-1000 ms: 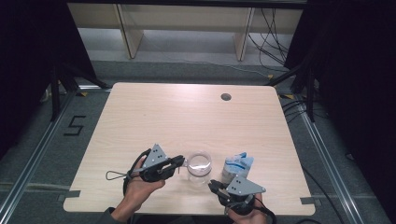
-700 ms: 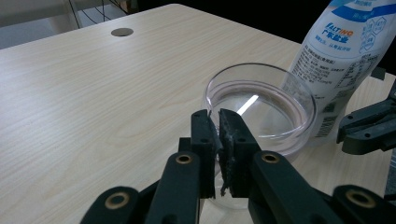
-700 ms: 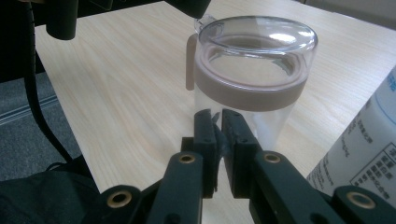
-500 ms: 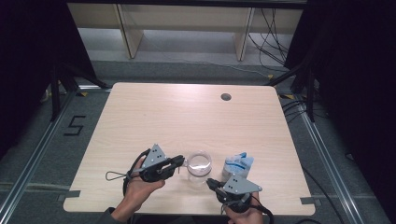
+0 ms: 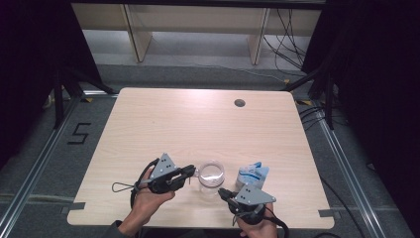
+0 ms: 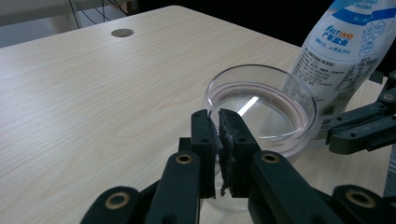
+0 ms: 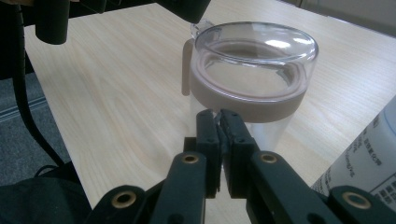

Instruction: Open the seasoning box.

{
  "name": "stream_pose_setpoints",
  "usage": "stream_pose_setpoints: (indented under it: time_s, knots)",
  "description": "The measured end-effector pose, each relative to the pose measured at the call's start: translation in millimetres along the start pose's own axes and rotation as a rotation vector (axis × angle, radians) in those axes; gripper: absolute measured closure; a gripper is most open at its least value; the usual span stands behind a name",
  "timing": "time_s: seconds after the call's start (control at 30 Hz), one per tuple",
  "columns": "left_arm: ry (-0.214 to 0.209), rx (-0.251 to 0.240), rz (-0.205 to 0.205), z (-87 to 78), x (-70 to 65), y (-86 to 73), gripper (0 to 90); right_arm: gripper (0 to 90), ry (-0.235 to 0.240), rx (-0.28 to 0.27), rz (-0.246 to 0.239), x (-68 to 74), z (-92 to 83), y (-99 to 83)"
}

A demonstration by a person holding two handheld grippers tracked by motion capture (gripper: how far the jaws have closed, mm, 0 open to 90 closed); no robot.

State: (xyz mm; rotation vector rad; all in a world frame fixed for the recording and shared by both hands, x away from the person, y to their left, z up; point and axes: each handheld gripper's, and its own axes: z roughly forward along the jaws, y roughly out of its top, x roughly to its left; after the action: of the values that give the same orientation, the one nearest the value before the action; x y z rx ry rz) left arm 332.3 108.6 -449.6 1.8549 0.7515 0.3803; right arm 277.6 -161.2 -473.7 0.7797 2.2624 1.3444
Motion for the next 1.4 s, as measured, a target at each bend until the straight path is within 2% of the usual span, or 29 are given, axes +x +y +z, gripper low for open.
stream_pose_setpoints:
  time_s: [0.33, 0.43, 0.87, 0.93, 0.97, 1.13, 1.17, 1.27, 1.4]
  knots:
    - [-0.002, -0.008, -0.003, 0.1, 0.4, -0.9, 84.2, 87.2, 0.002, -0.003, -0.001, -1.0, 0.3, 0.1]
    - [-0.003, -0.012, -0.012, 0.2, 0.8, -1.4, 84.5, 87.2, 0.017, 0.000, 0.006, -1.3, 0.5, 0.1]
    - [0.007, -0.011, -0.014, 0.1, 1.3, -3.0, 86.0, 87.6, 0.011, 0.005, 0.000, -1.5, 0.7, 0.3]
    - [0.003, -0.013, -0.024, 0.7, 2.2, -4.5, 86.3, 87.6, 0.002, 0.002, 0.006, -1.2, 0.4, 0.7]
    - [0.002, -0.007, -0.036, 1.2, 3.5, -5.3, 86.2, 87.5, -0.003, -0.010, -0.012, -2.7, 1.0, 1.2]
    - [0.004, 0.001, -0.039, 2.9, 4.8, -7.5, 86.6, 87.5, 0.000, -0.020, -0.009, -3.2, 0.7, 3.6]
    - [0.002, 0.008, -0.040, 4.5, 5.2, -9.1, 86.2, 87.5, 0.001, -0.035, -0.001, -3.5, 1.0, 5.0]
    - [-0.020, 0.001, -0.052, 7.2, 6.2, -11.8, 85.8, 87.5, -0.010, -0.034, -0.005, -3.8, -0.1, 7.2]
    - [-0.015, 0.005, -0.056, 7.3, 6.3, -11.4, 84.5, 87.5, -0.019, -0.049, -0.015, -3.7, 0.9, 9.2]
